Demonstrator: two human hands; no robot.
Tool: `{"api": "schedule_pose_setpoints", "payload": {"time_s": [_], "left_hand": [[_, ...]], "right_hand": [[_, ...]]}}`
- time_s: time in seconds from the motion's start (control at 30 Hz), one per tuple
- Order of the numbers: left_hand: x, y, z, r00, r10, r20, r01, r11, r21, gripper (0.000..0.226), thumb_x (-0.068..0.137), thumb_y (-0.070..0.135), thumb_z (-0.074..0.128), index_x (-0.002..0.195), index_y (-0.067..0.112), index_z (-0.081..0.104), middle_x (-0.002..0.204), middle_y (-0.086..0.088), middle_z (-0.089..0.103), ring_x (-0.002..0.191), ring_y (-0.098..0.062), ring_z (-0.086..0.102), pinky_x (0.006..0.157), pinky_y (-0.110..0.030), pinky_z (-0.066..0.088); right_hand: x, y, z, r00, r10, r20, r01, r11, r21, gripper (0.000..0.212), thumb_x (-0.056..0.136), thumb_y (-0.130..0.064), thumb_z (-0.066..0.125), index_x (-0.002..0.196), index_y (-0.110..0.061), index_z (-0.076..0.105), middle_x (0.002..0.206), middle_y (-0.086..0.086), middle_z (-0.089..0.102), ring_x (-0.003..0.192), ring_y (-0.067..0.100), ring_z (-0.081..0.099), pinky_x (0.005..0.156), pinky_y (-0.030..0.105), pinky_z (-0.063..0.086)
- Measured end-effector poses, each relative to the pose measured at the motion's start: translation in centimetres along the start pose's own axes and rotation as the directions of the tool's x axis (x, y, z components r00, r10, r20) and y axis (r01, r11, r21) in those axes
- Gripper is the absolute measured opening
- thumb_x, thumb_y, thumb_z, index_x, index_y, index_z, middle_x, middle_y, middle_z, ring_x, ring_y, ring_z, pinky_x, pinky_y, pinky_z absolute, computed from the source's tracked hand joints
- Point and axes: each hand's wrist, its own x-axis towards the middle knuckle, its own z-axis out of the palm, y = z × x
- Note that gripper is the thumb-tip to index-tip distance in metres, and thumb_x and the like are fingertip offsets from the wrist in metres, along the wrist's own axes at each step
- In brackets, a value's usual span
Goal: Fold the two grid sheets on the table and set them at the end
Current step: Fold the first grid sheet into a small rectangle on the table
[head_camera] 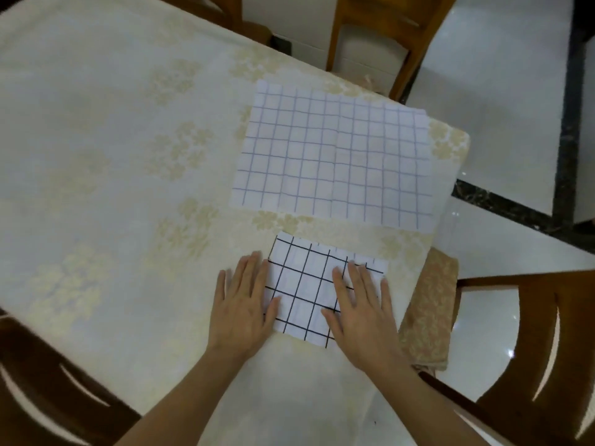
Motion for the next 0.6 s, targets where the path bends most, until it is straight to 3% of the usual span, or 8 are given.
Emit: {"api": "schedule_pose_setpoints", "payload": {"time_s": [0.13, 0.27, 0.47, 0.53, 0.6], "left_hand": [[-1.1, -0.5, -0.7, 0.990, -0.137, 0.030, 0.136, 0.990, 0.034, 0.058, 0.097, 0.045, 0.029, 0.144, 0.015, 0.045, 0.155, -0.008, 0.039, 0.144, -0.026, 0.036, 0.117, -0.052, 0.021], [-1.9, -0.1, -0.5, 0.971, -0.238, 0.001, 0.238, 0.971, 0.019, 0.051, 0.093, 0.038, 0.033, 0.133, 0.015, 0.055, 0.148, -0.009, 0.049, 0.136, -0.030, 0.046, 0.114, -0.054, 0.024], [-1.8, 1.5, -0.2, 0.927, -0.372, -0.055, 0.371, 0.928, -0.028, 0.048, 0.091, 0.035, 0.035, 0.126, 0.013, 0.061, 0.143, -0.009, 0.055, 0.131, -0.030, 0.053, 0.105, -0.062, 0.040], [-1.5, 2.0, 0.0, 0.912, -0.403, -0.084, 0.400, 0.915, -0.050, 0.047, 0.091, 0.034, 0.034, 0.122, 0.012, 0.061, 0.141, -0.011, 0.056, 0.130, -0.032, 0.053, 0.104, -0.063, 0.041], [-1.3, 2.6, 0.2, 0.899, -0.427, -0.102, 0.420, 0.904, -0.079, 0.045, 0.091, 0.034, 0.034, 0.119, 0.012, 0.060, 0.139, -0.013, 0.057, 0.129, -0.034, 0.053, 0.103, -0.063, 0.042]], "right_hand": [[4.8, 1.1, -1.1, 0.945, -0.328, -0.007, 0.327, 0.944, -0.051, 0.054, 0.099, -0.043, 0.039, 0.142, -0.012, 0.047, 0.154, 0.017, 0.039, 0.145, 0.033, 0.032, 0.112, 0.060, 0.033], [10.1, 0.5, -1.0, 0.799, -0.601, 0.006, 0.601, 0.798, -0.049, 0.038, 0.092, -0.027, 0.065, 0.127, -0.013, 0.059, 0.145, 0.016, 0.049, 0.139, 0.033, 0.040, 0.111, 0.057, 0.036], [15.8, -2.7, -0.7, 0.585, -0.807, 0.082, 0.811, 0.584, -0.035, 0.040, 0.087, -0.014, 0.070, 0.125, -0.018, 0.058, 0.148, 0.013, 0.045, 0.140, 0.031, 0.038, 0.114, 0.060, 0.027], [16.8, -3.6, -1.0, 0.535, -0.839, 0.101, 0.845, 0.534, -0.033, 0.045, 0.079, -0.002, 0.071, 0.120, -0.017, 0.059, 0.149, 0.014, 0.043, 0.141, 0.032, 0.036, 0.113, 0.060, 0.027], [17.3, -4.3, -1.1, 0.494, -0.862, 0.118, 0.869, 0.492, -0.044, 0.037, 0.081, -0.002, 0.071, 0.113, -0.017, 0.058, 0.149, 0.014, 0.042, 0.141, 0.032, 0.037, 0.113, 0.060, 0.028]]}}
